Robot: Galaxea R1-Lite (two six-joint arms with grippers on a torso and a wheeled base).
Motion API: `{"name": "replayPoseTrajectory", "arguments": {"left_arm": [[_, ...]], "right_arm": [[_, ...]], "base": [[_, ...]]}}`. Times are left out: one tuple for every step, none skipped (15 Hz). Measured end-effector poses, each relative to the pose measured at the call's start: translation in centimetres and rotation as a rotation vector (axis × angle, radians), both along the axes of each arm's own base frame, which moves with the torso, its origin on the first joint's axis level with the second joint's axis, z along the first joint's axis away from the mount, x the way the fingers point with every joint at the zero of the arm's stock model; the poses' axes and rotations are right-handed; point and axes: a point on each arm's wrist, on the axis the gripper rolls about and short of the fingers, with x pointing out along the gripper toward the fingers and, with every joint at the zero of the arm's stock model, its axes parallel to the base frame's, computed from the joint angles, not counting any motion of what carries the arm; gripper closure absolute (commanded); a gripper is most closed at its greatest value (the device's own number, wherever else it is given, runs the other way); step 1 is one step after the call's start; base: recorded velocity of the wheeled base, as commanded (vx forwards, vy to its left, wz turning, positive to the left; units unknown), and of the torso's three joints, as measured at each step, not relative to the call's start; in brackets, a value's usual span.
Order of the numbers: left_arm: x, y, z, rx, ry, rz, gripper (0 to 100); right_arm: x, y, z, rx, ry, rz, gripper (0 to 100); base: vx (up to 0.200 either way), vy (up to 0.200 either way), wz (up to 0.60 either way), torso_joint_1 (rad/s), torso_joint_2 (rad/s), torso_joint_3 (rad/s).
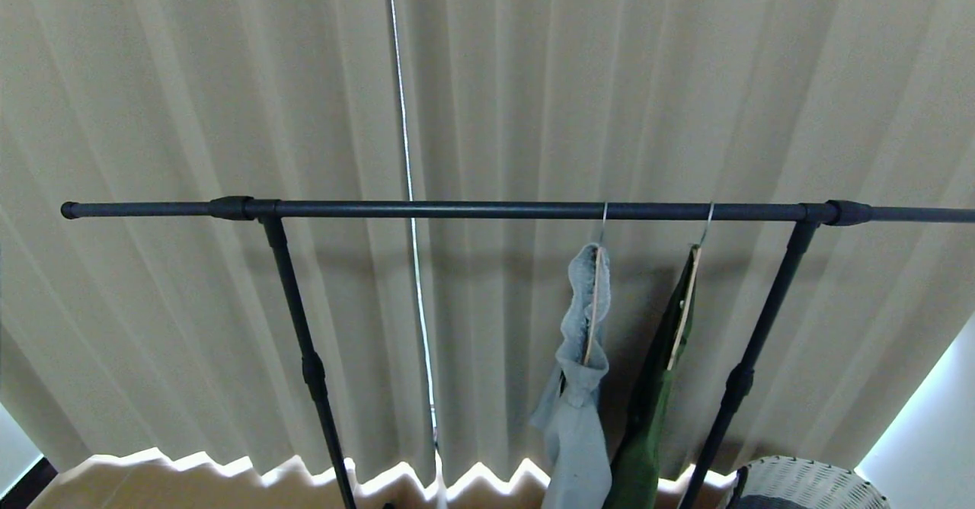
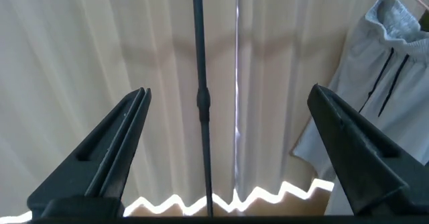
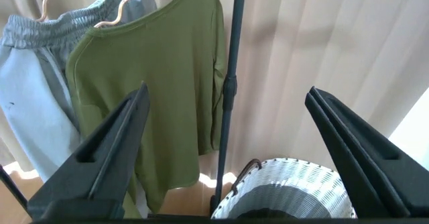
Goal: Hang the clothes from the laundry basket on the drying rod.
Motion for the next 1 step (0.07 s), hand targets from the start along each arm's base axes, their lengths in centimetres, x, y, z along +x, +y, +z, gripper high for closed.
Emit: {"name": "replayPoseTrajectory", "arguments": {"left_arm": [[-0.01,0.0,0.0,-0.001,-0.001,0.001,0]], "right_arm": [[0.0,0.0,0.0,0.003,0.0,0.0,0]], "base": [[0.0,0.0,0.0,0.0,0.0,0.0]]}}
